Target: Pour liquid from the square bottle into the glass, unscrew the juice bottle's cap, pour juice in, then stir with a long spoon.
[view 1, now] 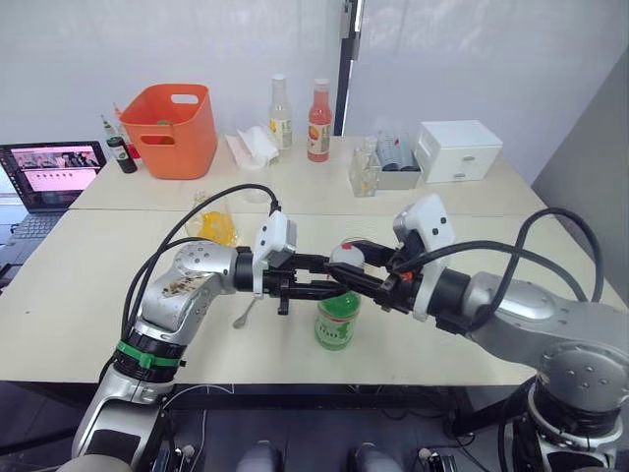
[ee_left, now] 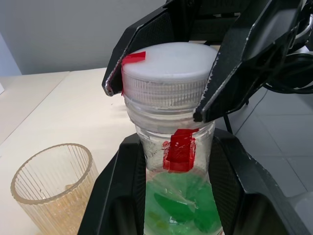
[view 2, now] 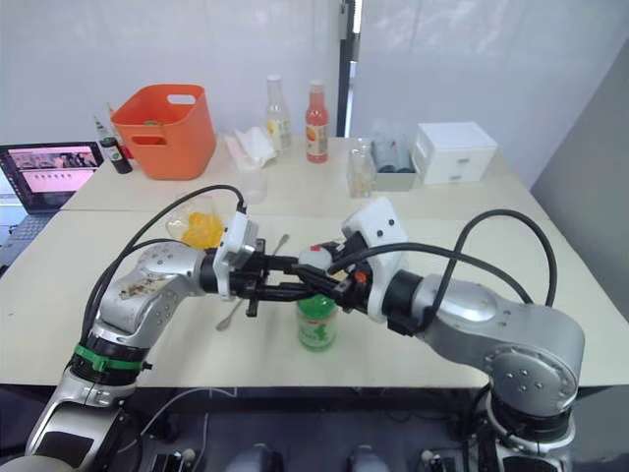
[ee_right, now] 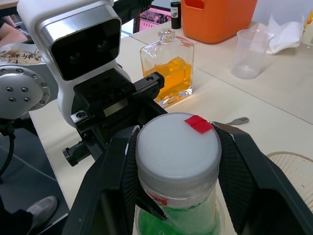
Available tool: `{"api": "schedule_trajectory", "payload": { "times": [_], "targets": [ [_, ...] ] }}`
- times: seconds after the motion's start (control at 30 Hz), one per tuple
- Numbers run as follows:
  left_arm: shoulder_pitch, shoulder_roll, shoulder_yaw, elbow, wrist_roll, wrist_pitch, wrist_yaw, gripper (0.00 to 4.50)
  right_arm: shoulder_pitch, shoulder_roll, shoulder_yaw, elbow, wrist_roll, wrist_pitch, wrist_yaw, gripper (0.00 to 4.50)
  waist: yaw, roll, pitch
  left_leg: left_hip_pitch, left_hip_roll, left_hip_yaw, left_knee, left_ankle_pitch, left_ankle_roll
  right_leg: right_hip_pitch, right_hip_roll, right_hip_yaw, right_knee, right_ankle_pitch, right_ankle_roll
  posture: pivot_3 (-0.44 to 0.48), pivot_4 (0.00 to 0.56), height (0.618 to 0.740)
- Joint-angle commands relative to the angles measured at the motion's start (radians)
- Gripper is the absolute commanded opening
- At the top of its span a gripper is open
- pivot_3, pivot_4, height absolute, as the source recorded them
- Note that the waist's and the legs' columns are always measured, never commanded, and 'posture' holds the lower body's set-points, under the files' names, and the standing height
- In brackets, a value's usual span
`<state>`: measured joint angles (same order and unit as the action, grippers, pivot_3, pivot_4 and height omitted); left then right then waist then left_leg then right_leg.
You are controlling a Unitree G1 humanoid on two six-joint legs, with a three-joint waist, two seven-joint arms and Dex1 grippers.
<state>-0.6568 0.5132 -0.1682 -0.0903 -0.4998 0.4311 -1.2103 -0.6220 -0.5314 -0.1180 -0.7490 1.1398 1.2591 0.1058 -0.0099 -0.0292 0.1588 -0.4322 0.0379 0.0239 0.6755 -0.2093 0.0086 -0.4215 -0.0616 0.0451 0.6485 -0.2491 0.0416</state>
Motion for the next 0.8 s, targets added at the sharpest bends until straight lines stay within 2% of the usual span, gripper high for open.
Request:
{"api": "schedule_trajectory", "payload": {
  "times": [0.03, 0.1, 0.17, 0.23, 0.3, 0.4, 0.53, 0.6, 0.7, 0.77, 0.8],
  "targets": [
    [0.004, 0.004, -0.028, -0.008, 0.015, 0.013, -0.013, 1.34, -0.035, -0.064, 0.037, 0.054, -0.051, -0.133, 0.24, 1.74, -0.001, 0.0, 0.0, 0.0, 0.0, 0.0, 0.0, 0.0, 0.0, 0.0, 0.0, 0.0, 0.0, 0.0, 0.0, 0.0, 0.15, 0.715],
    [0.007, 0.005, -0.026, -0.013, 0.013, 0.016, -0.012, 1.34, -0.041, -0.125, 0.086, 0.133, -0.109, -0.214, 0.45, 1.74, -0.002, 0.0, 0.0, 0.0, 0.0, 0.0, 0.0, 0.0, 0.0, 0.0, 0.0, 0.0, -0.001, 0.0, 0.0, 0.0, 0.15, 0.715],
    [0.009, 0.005, -0.026, -0.017, 0.013, 0.018, -0.011, 1.34, -0.095, -0.183, 0.165, 0.295, -0.204, -0.325, 0.705, 1.74, -0.003, 0.0, 0.0, 0.0, 0.0, 0.0, 0.0, 0.0, 0.0, 0.001, 0.0, 0.0, -0.001, 0.0, 0.0, 0.0, 0.15, 0.715],
    [0.013, 0.007, -0.026, -0.029, 0.012, 0.022, -0.005, 1.34, -0.191, -0.228, 0.288, 0.493, -0.338, -0.453, 0.967, 1.74, -0.004, 0.0, 0.0, 0.001, 0.0, 0.001, 0.0, 0.0, 0.0, 0.001, 0.0, 0.0, -0.001, 0.0, 0.0, 0.0, 0.15, 0.715],
    [0.019, 0.012, -0.022, -0.042, 0.009, 0.028, 0.0, 1.34, -0.287, -0.223, 0.368, 0.657, -0.415, -0.531, 1.155, 1.74, -0.005, 0.0, 0.0, 0.001, 0.0, 0.001, 0.0, 0.0, 0.0, 0.001, 0.001, 0.0, -0.001, 0.0, 0.0, 0.0, 0.15, 0.715],
    [0.027, 0.02, -0.015, -0.057, 0.005, 0.036, 0.008, 1.34, -0.4, -0.178, 0.415, 0.85, -0.473, -0.59, 1.335, 1.74, -0.004, 0.0, 0.0, 0.001, 0.001, 0.001, -0.001, 0.0, 0.0, 0.0, 0.001, 0.0, -0.001, 0.0, 0.0, 0.0, 0.15, 0.715],
    [0.036, 0.026, -0.009, -0.074, 0.0, 0.047, 0.021, 1.34, -0.493, -0.126, 0.409, 1.003, -0.512, -0.612, 1.457, 1.74, -0.002, 0.0, 0.0, 0.0, 0.001, 0.001, -0.001, 0.0, 0.0, -0.001, 0.001, 0.0, -0.001, 0.0, 0.0, 0.0, 0.15, 0.715],
    [0.039, 0.028, -0.006, -0.079, -0.003, 0.049, 0.029, 1.34, -0.501, -0.113, 0.391, 1.014, -0.518, -0.61, 1.466, 2.76, -0.002, 0.0, 0.0, 0.0, 0.001, 0.001, -0.001, 0.0, 0.0, -0.001, 0.001, 0.0, 0.0, 0.0, 0.0, 0.0, 0.15, 0.715],
    [0.043, 0.029, -0.004, -0.083, -0.002, 0.049, 0.037, 1.34, -0.483, -0.117, 0.347, 0.96, -0.503, -0.589, 1.447, 3.77, 0.001, 0.0, 0.0, 0.0, 0.0, 0.001, -0.001, 0.0, 0.0, -0.001, 0.0, 0.0, 0.0, 0.0, 0.0, 0.0, 0.15, 0.715],
    [0.043, 0.026, -0.005, -0.083, 0.0, 0.047, 0.04, 1.34, -0.443, -0.138, 0.296, 0.856, -0.495, -0.575, 1.38, 4.41, 0.002, 0.0, 0.0, 0.0, 0.0, 0.001, -0.001, 0.0, 0.0, -0.001, 0.0, 0.0, 0.0, 0.0, 0.0, 0.0, 0.15, 0.715],
    [0.043, 0.025, -0.006, -0.082, 0.0, 0.046, 0.041, 1.34, -0.424, -0.148, 0.272, 0.807, -0.494, -0.566, 1.349, 4.46, 0.005, 0.0, 0.0, -0.001, 0.0, 0.0, -0.001, 0.0, 0.0, -0.001, 0.0, 0.0, 0.0, 0.0, 0.0, 0.0, 0.15, 0.715]
  ]
}}
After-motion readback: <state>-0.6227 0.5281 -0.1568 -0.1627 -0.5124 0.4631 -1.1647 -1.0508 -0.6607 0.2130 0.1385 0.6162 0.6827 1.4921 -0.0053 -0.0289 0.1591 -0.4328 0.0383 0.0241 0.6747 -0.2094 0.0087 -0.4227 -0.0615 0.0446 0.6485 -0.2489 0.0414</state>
